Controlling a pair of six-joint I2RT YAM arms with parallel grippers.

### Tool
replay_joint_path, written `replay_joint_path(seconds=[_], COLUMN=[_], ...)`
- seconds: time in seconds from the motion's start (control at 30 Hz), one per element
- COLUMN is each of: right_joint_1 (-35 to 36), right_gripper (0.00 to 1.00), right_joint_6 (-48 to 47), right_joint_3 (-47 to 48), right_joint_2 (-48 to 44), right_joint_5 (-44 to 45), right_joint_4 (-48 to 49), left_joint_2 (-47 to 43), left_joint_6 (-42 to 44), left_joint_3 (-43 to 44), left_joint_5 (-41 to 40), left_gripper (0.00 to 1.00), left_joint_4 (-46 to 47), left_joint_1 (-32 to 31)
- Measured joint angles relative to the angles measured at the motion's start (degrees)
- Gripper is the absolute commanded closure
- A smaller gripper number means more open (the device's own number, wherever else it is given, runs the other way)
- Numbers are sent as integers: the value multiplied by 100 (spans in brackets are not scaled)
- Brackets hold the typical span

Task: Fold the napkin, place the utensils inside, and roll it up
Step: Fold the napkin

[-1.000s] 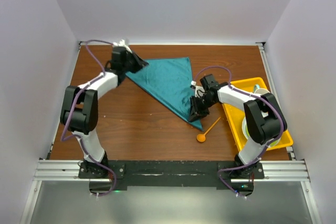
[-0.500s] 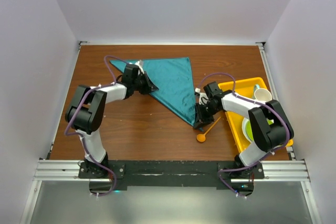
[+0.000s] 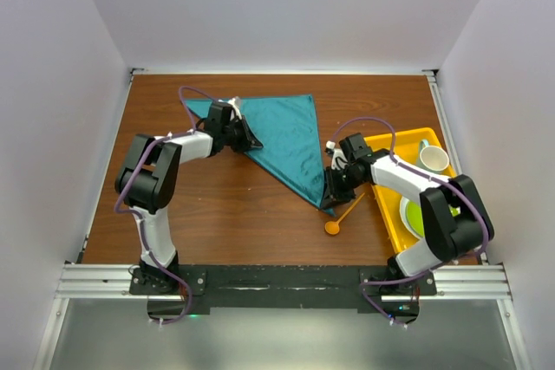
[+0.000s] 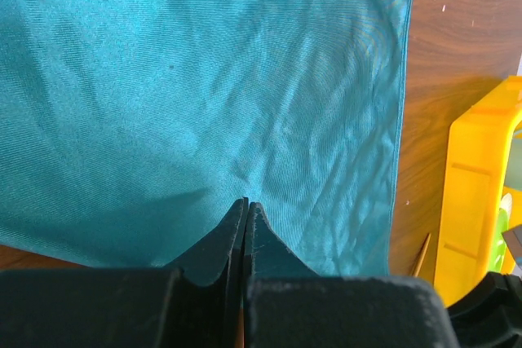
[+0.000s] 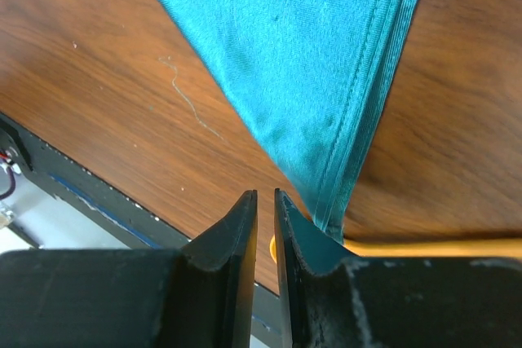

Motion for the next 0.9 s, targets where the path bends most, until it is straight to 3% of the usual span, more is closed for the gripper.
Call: replay_joint_path(seconds=[0.2,0.37,0.63,0.9], right_joint_1=[-15,-17,-20,-57], right_gripper=[85,78,80,81], right_joint_6=[129,131,116,79], right_joint_3=[-52,-4,905,481], right_joint_2=[260,184,343,581], right_joint_5=[98,125,181,431], right_joint_4=[109,-92,-114,-118], left_joint_2=[-2,0,2,111], left_joint_6=[0,74,129,131], left_joint_3=[-11,-48,-48,-48], left_joint_5=[33,74,94,107], left_gripper=[100,100,100,100], left_joint_4=[-28,-39,-90,-90], left_joint_1=[2,2,2,2])
